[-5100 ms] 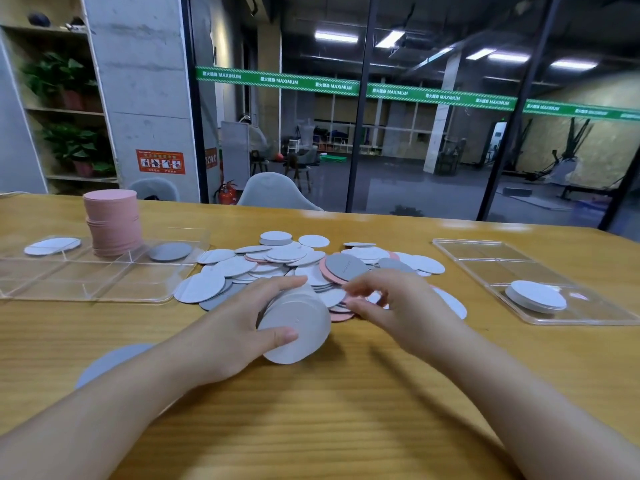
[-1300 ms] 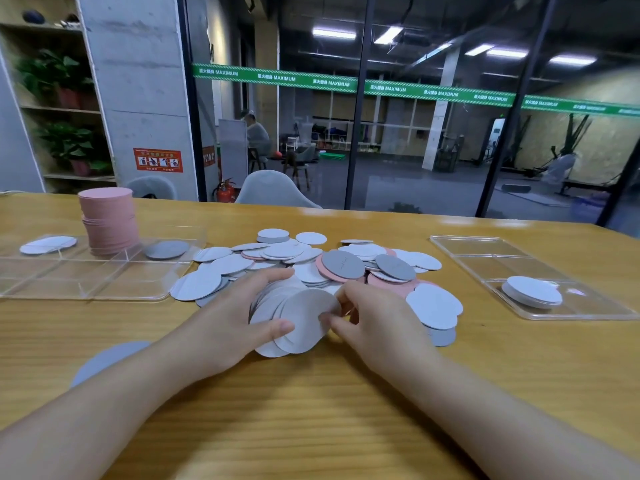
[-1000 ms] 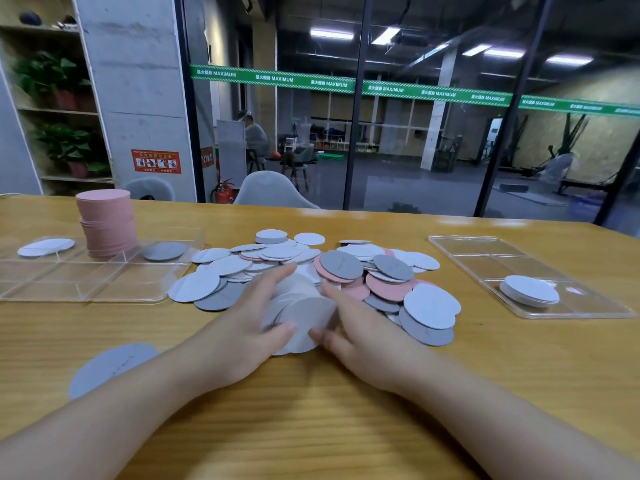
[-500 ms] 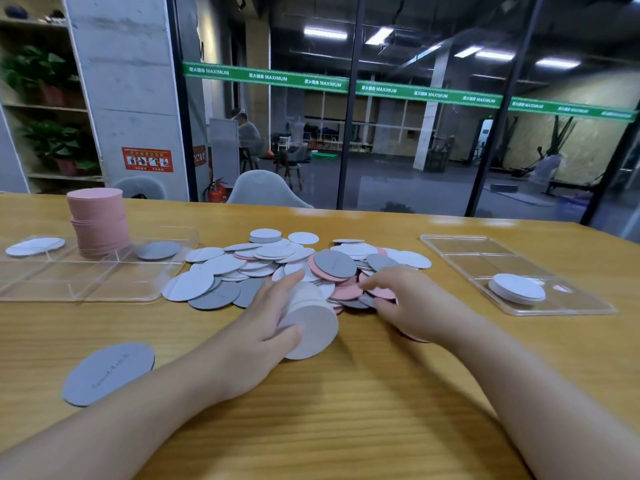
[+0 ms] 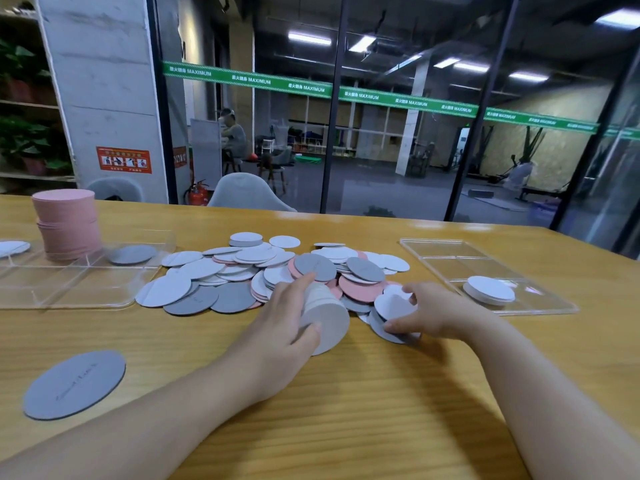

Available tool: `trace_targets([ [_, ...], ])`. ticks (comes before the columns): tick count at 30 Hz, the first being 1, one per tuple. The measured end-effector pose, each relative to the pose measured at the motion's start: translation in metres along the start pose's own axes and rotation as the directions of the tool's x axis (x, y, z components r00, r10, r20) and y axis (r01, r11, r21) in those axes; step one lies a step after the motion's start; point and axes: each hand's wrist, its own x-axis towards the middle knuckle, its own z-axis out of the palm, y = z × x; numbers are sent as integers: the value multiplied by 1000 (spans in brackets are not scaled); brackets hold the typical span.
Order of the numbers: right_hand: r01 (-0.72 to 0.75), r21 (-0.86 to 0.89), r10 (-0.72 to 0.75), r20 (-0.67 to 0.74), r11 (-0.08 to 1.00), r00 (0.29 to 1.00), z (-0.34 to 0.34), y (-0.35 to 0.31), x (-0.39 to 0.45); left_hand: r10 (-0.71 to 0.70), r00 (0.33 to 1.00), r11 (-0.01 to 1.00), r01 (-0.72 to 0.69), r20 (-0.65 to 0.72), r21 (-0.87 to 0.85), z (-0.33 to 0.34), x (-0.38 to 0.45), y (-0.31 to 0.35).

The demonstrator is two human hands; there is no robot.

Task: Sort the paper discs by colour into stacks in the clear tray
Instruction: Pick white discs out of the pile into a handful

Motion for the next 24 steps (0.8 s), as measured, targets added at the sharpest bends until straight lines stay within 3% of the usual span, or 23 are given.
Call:
trace_targets([
  [4, 23, 7, -23, -4, 1000, 1000, -5, 1, -7, -47, 996, 998, 44, -72, -49, 8, 10, 5],
  [11, 369, 254, -346, -130, 894, 929, -7, -27, -35, -69, 995, 989, 58, -74, -137, 9, 11, -1],
  [24, 499, 33, -482, -209, 866, 851, 35, -59, -29, -62, 996, 995, 57, -61, -82, 7, 9, -4],
])
